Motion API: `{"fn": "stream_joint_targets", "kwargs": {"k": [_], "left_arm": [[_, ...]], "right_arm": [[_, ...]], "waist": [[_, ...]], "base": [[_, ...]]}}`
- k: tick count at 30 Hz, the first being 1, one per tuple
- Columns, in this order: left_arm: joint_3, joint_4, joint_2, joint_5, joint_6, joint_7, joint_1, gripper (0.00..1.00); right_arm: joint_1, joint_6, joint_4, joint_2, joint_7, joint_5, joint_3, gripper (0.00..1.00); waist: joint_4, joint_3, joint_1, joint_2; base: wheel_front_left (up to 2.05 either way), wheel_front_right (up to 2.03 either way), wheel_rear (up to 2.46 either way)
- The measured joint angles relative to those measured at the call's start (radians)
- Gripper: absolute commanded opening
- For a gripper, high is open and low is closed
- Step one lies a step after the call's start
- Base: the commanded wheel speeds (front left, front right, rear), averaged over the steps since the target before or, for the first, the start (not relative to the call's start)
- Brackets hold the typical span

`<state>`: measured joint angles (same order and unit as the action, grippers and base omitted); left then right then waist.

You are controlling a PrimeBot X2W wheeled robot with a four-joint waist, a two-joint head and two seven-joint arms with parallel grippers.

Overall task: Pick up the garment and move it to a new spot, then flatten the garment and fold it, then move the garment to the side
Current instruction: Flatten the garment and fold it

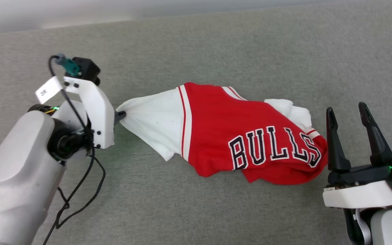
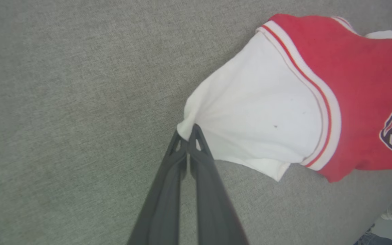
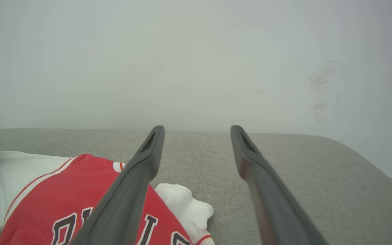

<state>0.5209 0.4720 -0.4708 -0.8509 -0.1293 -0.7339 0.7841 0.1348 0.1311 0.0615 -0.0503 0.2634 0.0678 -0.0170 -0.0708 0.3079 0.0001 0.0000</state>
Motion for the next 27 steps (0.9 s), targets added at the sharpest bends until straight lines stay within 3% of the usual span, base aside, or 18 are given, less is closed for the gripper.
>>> {"fn": "stream_joint_targets", "kwargs": {"k": [7,12,18,22,23,24,27], "left_arm": [[-0.058,-0.130,-0.087,-0.042,0.003,0.087,-0.119,0.00],[-0.092,-0.260,-0.144,-0.058,0.035,0.142,-0.284,0.00],[-0.078,-0.388,-0.141,-0.068,0.082,0.201,-0.498,0.00],[-0.059,-0.404,-0.111,-0.064,0.090,0.260,-0.592,0.00],[-0.052,-0.404,-0.101,-0.059,0.090,0.277,-0.607,0.73],[-0.047,-0.404,-0.090,-0.051,0.090,0.298,-0.617,1.00],[-0.049,-0.397,-0.064,-0.015,0.087,0.390,-0.625,1.00]], "right_arm": [[-0.037,0.000,-0.015,0.000,0.000,-0.006,-0.012,1.00],[-0.053,0.000,-0.021,0.000,0.000,-0.013,-0.021,1.00],[-0.069,0.000,-0.030,0.000,0.000,-0.021,-0.025,1.00],[-0.075,0.000,-0.034,0.000,0.000,-0.026,-0.019,1.00],[-0.076,0.000,-0.034,0.000,0.000,-0.029,-0.020,1.00],[-0.078,0.000,-0.034,0.000,0.000,-0.032,-0.022,1.00],[-0.083,0.000,-0.035,0.000,0.000,-0.035,-0.023,1.00]], "waist": [[0.066,-0.068,-0.0001,0.0000],[0.106,-0.109,-0.0002,0.0000],[0.133,-0.144,-0.0002,0.0000],[0.131,-0.157,-0.0002,0.0000],[0.130,-0.159,-0.0002,0.0000],[0.130,-0.161,-0.0002,0.0000],[0.128,-0.168,-0.0002,0.0000]], "base": [[0.00,0.00,0.00],[0.00,0.00,0.00],[0.00,0.00,0.00],[0.00,0.00,0.00],[0.00,0.00,0.00],[0.00,0.00,0.00],[0.00,0.00,0.00]]}}
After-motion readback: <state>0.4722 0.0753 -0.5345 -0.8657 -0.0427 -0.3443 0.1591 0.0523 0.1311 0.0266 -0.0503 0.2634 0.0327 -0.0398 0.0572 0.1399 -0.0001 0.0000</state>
